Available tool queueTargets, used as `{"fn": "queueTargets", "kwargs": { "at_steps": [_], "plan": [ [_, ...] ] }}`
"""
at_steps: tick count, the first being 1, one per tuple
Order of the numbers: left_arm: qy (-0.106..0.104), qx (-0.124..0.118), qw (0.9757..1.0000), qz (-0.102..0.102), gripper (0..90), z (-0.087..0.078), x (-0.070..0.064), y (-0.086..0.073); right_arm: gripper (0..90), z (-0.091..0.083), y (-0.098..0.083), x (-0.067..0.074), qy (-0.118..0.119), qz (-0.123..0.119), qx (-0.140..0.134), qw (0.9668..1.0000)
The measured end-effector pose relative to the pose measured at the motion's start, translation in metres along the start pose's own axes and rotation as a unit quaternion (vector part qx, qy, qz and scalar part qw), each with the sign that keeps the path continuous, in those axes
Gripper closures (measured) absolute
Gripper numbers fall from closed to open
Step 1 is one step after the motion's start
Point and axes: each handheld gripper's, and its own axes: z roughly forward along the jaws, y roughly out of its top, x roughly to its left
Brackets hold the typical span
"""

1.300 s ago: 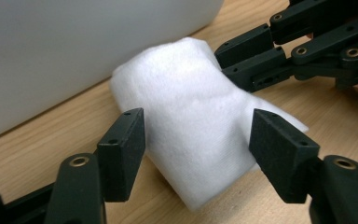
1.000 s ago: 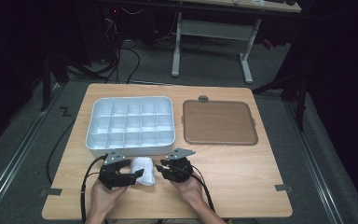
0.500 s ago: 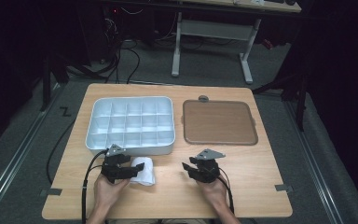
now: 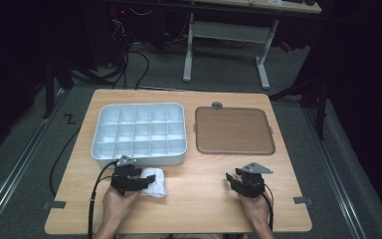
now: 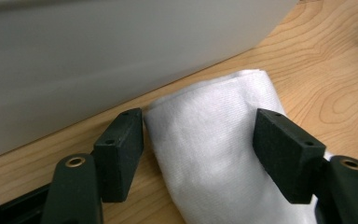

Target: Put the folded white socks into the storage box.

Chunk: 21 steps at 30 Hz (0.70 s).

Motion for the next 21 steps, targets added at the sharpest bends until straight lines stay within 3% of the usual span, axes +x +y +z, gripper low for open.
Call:
{"fn": "queueTargets", "kwargs": {
  "at_steps": [4, 10, 21],
  "plan": [
    [-0.001, 0.004, 1.0000, 0.001, 35.6, 0.001, -0.001, -0.001, 52.2, -0.005, -0.006, -0.014, -0.029, 0.007, 0.003, 0.9996],
    [-0.012, -0.002, 0.9999, 0.004, 40.3, 0.000, -0.002, -0.005, 48.8, -0.008, -0.011, -0.026, -0.051, 0.020, 0.013, 0.9984],
    [-0.029, 0.001, 0.9995, 0.009, 52.0, -0.002, -0.005, -0.007, 40.2, -0.008, -0.011, -0.030, -0.061, 0.028, 0.018, 0.9976]
  ]
}}
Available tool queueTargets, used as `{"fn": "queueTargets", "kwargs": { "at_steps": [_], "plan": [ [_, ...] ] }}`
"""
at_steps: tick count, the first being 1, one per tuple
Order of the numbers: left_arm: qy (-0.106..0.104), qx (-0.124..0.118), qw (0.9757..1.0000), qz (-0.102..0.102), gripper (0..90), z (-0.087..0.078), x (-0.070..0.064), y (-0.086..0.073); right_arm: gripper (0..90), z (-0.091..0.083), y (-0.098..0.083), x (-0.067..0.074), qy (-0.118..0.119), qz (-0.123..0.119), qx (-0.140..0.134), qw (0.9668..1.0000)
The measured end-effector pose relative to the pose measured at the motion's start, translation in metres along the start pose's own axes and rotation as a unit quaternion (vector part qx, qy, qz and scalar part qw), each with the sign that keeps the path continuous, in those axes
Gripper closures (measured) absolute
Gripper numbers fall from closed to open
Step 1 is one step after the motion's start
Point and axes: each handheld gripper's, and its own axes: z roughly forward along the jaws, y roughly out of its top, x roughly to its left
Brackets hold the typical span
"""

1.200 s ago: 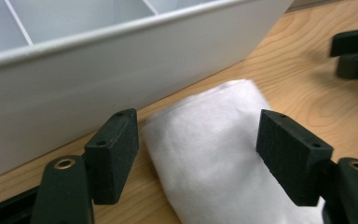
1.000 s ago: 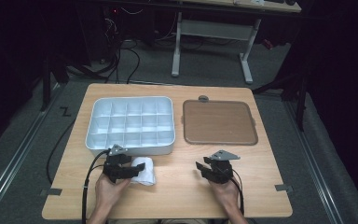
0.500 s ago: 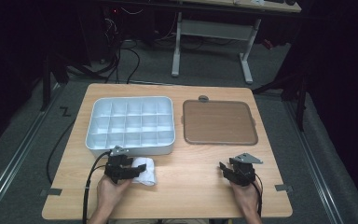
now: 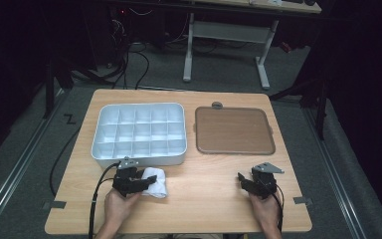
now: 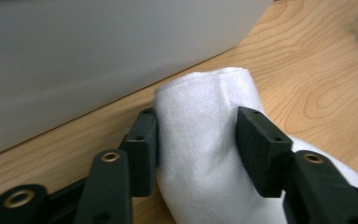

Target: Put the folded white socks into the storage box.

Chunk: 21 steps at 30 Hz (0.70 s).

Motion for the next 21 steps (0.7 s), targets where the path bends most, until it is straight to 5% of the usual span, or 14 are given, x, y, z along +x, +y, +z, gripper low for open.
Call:
{"fn": "queueTargets", "kwargs": {
  "at_steps": [12, 21],
  "plan": [
    [-0.003, 0.001, 0.9998, 0.018, 66.2, -0.0033, -0.0042, -0.0018, 39.4, 0.0001, 0.0000, 0.0004, 0.000, -0.001, 0.000, 1.0000],
    [-0.010, 0.008, 0.9998, 0.012, 70.3, -0.0061, -0.0045, 0.0007, 39.0, 0.0001, 0.0001, 0.0006, 0.000, 0.000, 0.001, 1.0000]
  ]
}}
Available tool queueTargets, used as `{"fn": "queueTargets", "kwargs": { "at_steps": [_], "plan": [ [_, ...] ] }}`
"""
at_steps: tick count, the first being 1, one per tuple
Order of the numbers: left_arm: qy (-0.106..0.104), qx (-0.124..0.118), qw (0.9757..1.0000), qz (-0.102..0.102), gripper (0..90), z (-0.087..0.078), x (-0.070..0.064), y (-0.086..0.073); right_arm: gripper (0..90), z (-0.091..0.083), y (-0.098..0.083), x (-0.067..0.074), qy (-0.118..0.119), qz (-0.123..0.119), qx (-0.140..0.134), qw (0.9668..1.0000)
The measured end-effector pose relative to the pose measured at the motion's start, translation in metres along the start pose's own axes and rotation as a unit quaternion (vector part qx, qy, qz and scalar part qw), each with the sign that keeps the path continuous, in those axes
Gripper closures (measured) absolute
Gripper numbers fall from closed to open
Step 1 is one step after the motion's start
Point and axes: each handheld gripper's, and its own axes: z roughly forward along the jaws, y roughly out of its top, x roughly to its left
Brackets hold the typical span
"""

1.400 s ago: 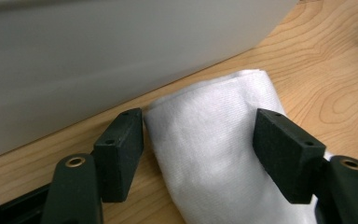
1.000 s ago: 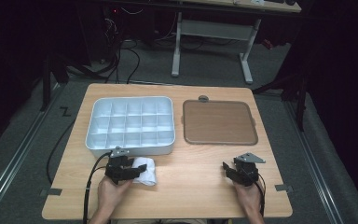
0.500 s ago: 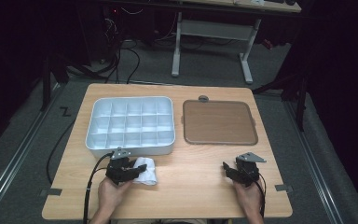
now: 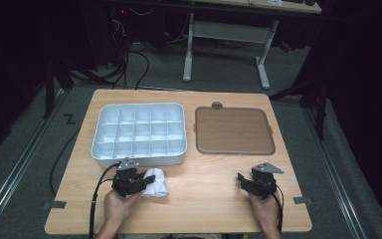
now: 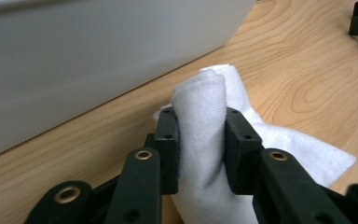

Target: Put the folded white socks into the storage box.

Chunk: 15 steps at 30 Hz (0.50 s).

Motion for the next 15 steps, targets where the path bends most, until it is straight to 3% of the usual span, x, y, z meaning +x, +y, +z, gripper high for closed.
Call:
{"fn": "queueTargets", "kwargs": {
  "at_steps": [15],
  "plan": [
    [-0.007, 0.016, 0.9997, 0.016, 71.2, -0.0031, -0.0073, 0.0033, 38.1, 0.0000, 0.0000, 0.0002, 0.002, -0.001, 0.000, 1.0000]
  ]
}}
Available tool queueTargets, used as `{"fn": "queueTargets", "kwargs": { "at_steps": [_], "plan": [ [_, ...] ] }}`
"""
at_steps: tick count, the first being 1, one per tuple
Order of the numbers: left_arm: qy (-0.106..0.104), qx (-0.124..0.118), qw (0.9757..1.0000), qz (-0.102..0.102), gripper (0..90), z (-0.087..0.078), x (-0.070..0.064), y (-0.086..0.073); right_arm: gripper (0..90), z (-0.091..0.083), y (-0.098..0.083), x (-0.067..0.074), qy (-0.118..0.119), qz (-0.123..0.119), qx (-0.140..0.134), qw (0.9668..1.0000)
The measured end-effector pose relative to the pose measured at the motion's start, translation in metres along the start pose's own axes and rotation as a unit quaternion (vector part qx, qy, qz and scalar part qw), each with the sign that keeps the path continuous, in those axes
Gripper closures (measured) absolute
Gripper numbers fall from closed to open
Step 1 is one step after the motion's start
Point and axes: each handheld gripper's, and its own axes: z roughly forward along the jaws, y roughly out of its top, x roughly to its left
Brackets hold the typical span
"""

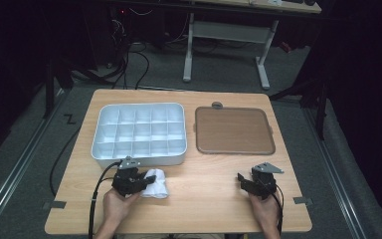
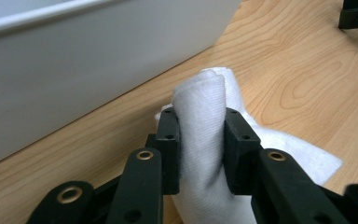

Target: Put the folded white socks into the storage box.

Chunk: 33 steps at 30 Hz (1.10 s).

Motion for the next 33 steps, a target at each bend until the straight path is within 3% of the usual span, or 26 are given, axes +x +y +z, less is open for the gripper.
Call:
{"fn": "queueTargets", "kwargs": {
  "at_steps": [19, 33],
  "plan": [
    [-0.013, 0.008, 0.9998, 0.013, 71.6, -0.009, -0.011, 0.006, 37.2, 0.000, 0.000, 0.000, 0.001, -0.002, 0.001, 1.0000],
    [-0.018, 0.009, 0.9998, 0.005, 71.7, -0.015, -0.012, 0.012, 36.6, 0.000, 0.000, 0.000, 0.002, -0.003, 0.001, 1.0000]
  ]
}}
